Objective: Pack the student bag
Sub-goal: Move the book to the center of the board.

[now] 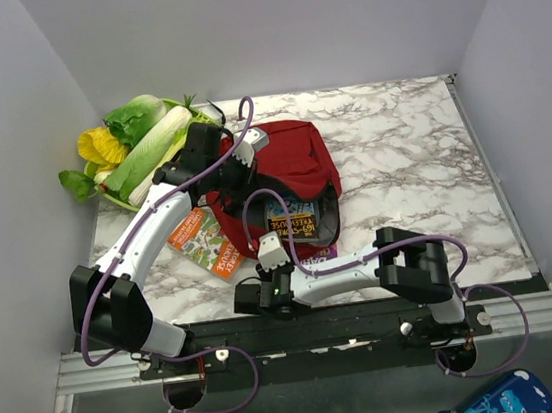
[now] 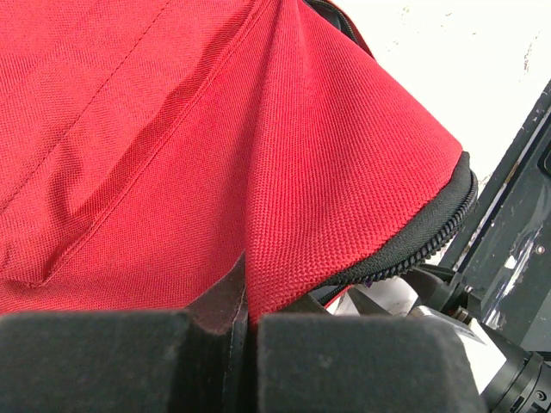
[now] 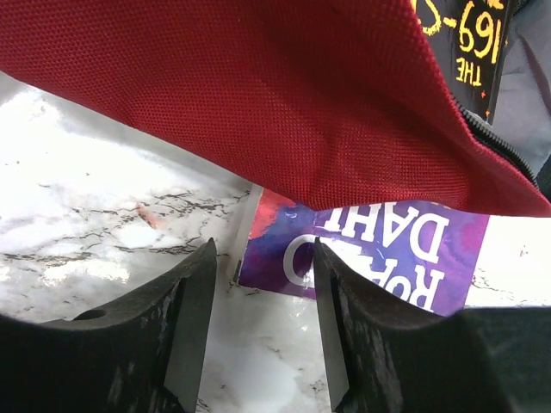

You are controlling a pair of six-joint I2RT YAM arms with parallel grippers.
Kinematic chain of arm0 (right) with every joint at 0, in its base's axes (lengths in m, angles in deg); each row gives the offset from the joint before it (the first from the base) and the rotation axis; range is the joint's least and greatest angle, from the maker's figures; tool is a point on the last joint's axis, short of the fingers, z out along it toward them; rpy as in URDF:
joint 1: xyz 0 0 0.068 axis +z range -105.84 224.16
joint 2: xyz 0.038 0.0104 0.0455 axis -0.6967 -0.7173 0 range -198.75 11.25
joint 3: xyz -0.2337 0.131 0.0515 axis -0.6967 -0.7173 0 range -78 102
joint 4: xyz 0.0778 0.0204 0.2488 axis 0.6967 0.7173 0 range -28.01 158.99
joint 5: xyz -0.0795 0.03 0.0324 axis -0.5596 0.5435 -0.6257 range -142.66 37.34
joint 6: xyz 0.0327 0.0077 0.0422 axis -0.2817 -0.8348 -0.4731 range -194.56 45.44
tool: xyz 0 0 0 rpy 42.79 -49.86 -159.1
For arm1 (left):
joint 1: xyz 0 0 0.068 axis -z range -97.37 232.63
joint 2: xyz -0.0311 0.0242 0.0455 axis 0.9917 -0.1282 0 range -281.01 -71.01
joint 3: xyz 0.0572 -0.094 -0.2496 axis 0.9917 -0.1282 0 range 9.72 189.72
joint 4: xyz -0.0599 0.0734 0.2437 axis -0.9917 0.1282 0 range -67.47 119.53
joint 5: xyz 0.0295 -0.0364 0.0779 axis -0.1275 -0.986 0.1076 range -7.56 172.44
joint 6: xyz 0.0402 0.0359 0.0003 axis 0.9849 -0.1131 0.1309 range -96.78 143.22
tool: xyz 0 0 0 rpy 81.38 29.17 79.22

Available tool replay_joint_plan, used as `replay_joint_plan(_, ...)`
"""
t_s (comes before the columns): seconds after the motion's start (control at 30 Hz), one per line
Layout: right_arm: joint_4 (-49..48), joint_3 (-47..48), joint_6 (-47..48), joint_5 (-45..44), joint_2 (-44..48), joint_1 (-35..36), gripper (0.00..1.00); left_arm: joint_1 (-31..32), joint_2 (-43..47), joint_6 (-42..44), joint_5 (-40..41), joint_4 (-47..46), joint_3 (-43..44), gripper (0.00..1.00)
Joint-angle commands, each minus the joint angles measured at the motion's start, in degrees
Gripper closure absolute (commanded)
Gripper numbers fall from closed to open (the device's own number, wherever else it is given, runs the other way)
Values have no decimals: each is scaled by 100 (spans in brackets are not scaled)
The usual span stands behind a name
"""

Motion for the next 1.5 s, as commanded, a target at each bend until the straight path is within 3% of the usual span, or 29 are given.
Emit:
replay_joint_plan(0.0,-311,-168,-1,-15,-130,-61,50,47,95,-59,-27,99,51,100)
replay_joint_plan(0.13,-320,-396,-107,-41,80,-237,59,47,104,-76,-36,64,34,100)
replay_joint_plan(0.83,-820,-783,640,29,854,-316,59,108,78,-50,-212,46,-19,100)
replay_joint_plan(1.37,-952,-994,579,179,547,-378,60,161,95,-85,-159,38,-19,100)
replay_joint_plan(1.47,-900,-986,509,126,450,-378,70,161,113,-94,-168,29,-37,100)
